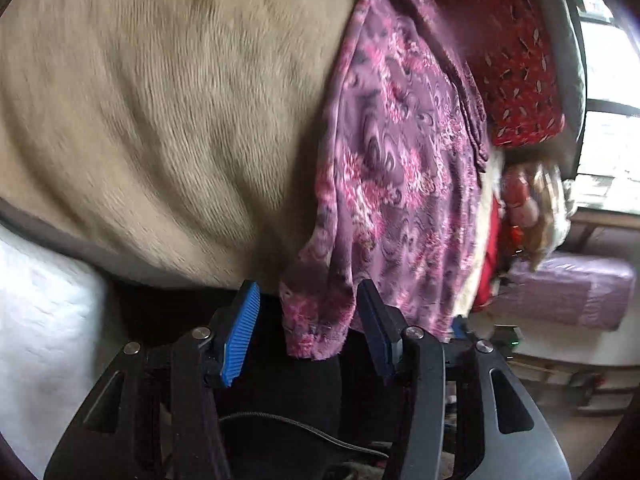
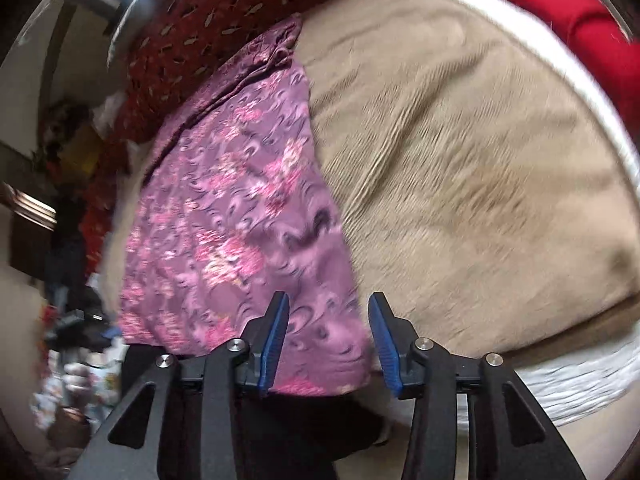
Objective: Fold small clothes
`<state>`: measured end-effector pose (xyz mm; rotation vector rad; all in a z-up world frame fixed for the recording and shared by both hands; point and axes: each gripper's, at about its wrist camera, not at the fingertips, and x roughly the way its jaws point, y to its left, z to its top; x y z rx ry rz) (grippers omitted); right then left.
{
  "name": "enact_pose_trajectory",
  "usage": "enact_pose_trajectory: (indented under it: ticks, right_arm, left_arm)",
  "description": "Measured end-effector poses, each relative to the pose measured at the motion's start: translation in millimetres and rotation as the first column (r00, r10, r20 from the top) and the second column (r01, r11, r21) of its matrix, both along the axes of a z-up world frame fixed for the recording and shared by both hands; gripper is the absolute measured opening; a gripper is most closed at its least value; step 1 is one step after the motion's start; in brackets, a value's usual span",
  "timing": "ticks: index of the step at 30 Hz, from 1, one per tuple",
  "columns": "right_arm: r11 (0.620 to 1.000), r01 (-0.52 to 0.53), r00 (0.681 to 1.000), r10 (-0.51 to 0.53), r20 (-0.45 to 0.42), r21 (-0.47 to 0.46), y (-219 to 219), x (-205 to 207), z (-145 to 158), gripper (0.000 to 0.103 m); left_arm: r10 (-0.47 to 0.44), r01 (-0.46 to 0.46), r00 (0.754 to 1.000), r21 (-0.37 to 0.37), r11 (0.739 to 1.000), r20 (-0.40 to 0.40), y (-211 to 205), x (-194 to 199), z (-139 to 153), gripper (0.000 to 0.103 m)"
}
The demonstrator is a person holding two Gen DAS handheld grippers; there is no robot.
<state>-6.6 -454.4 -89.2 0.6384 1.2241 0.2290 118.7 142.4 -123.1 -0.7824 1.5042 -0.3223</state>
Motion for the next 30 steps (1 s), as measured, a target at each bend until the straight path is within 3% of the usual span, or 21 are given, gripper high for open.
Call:
enact_pose_trajectory:
  ticks: [1, 3, 14, 15, 16, 17, 19, 20, 21, 30]
  right_arm:
    - [1.0, -0.005, 1.0, 0.005, -0.003, 0.028, 2.5, -0.3, -3.0, 0.048]
    - [0.998, -0.02, 1.0, 0.021, -0.006, 0.053, 8.9, 2.0, -9.9, 0.05]
    - [0.982, -0.038, 0.999, 0.039, 0.001, 0.186, 16.5, 0.6, -23.9, 0.05]
    - [0.979, -0.035, 0.999, 0.035, 0.001, 0.201, 15.3, 0.0, -25.3, 0.05]
    - [0.974, -0.031, 1.0, 0.032, 0.001, 0.223, 14.1, -0.9, -26.8, 0.05]
    - [0.97, -0.029, 1.0, 0.029, 0.003, 0.242, 12.8, -1.5, -28.8, 0.048]
    - [0.965, -0.029, 1.0, 0.028, 0.008, 0.261, 12.5, -3.1, -30.5, 0.035]
    - [0.966, -0.037, 0.999, 0.035, 0.015, 0.257, 13.2, -3.9, -30.3, 0.01]
    - [0.967, -0.05, 0.999, 0.045, 0.023, 0.252, 14.8, -4.4, -30.3, 0.006]
    - [0.947, -0.072, 0.972, -0.003, 0.233, 0.313, 22.3, 5.0, 27.7, 0.006]
  left_arm:
    - [0.001, -0.001, 1.0, -0.013, 1.0, -0.007, -3.1, 0.3, -2.4, 0.057]
    - [0.002, -0.002, 1.0, -0.016, 1.0, -0.015, -7.9, 1.3, -6.4, 0.06]
    - [-0.012, 0.011, 1.0, -0.023, 1.0, -0.013, -22.0, -0.4, -19.1, 0.058]
    - [-0.011, 0.011, 1.0, -0.016, 1.0, -0.001, -23.2, -1.5, -18.9, 0.046]
    - [-0.014, 0.014, 1.0, -0.02, 1.0, 0.007, -23.4, -2.4, -18.9, 0.02]
    - [-0.009, 0.01, 1.0, -0.032, 0.999, 0.009, -24.7, -3.0, -19.0, 0.01]
    - [0.024, -0.023, 0.999, -0.045, 0.999, 0.021, -20.2, -6.1, -16.1, 0.008]
    - [0.04, -0.039, 0.999, -0.049, 0.998, 0.032, -17.8, -7.3, -12.7, 0.007]
    - [0.051, -0.049, 0.998, -0.06, 0.997, 0.041, -15.1, -8.2, -8.5, 0.007]
    - [0.133, -0.097, 0.969, -0.175, 0.98, 0.209, -9.0, 12.3, 67.1, 0.007]
